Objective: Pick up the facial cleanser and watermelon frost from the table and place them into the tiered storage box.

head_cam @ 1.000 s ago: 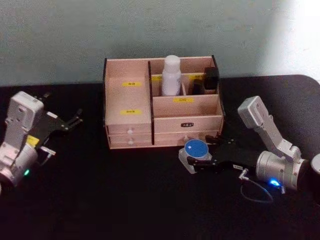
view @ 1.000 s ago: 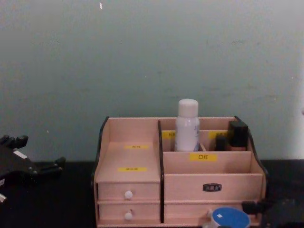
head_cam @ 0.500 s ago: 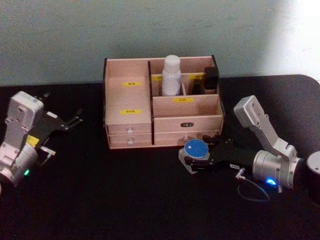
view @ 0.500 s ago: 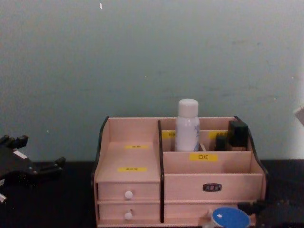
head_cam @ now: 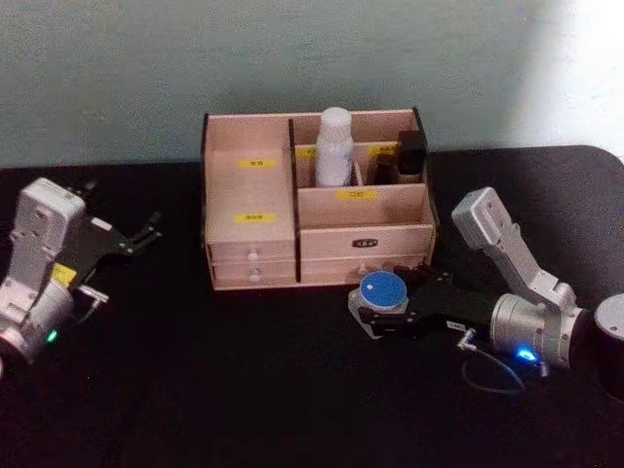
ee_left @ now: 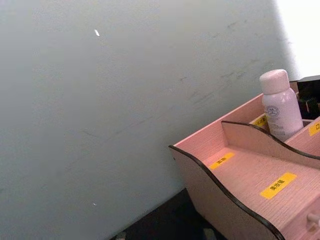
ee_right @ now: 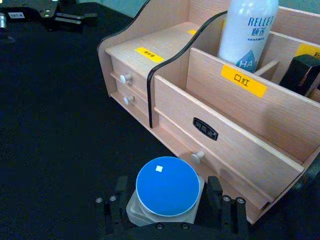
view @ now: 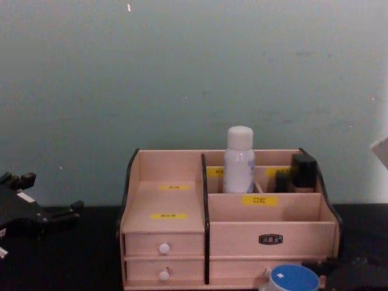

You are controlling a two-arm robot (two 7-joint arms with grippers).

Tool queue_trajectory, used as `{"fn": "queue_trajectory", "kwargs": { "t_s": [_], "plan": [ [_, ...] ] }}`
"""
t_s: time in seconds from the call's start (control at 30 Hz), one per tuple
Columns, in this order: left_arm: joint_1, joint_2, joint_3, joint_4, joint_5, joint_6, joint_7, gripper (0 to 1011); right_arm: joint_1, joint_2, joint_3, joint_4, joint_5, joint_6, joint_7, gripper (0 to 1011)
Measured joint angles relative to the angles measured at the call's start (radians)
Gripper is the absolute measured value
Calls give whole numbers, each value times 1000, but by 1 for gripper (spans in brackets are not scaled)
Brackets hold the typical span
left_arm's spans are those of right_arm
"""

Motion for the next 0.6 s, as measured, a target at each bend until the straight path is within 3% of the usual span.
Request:
{"fn": "queue_trajectory", "kwargs": {
  "t_s": [0.33,0.6],
  "plan": [
    [0,0,0,0,0,0,0,1001,0,1,0,0,0,0,0,991],
    [0,0,0,0,0,0,0,1001,-1,1,1,-1,1,0,0,818]
  ]
}}
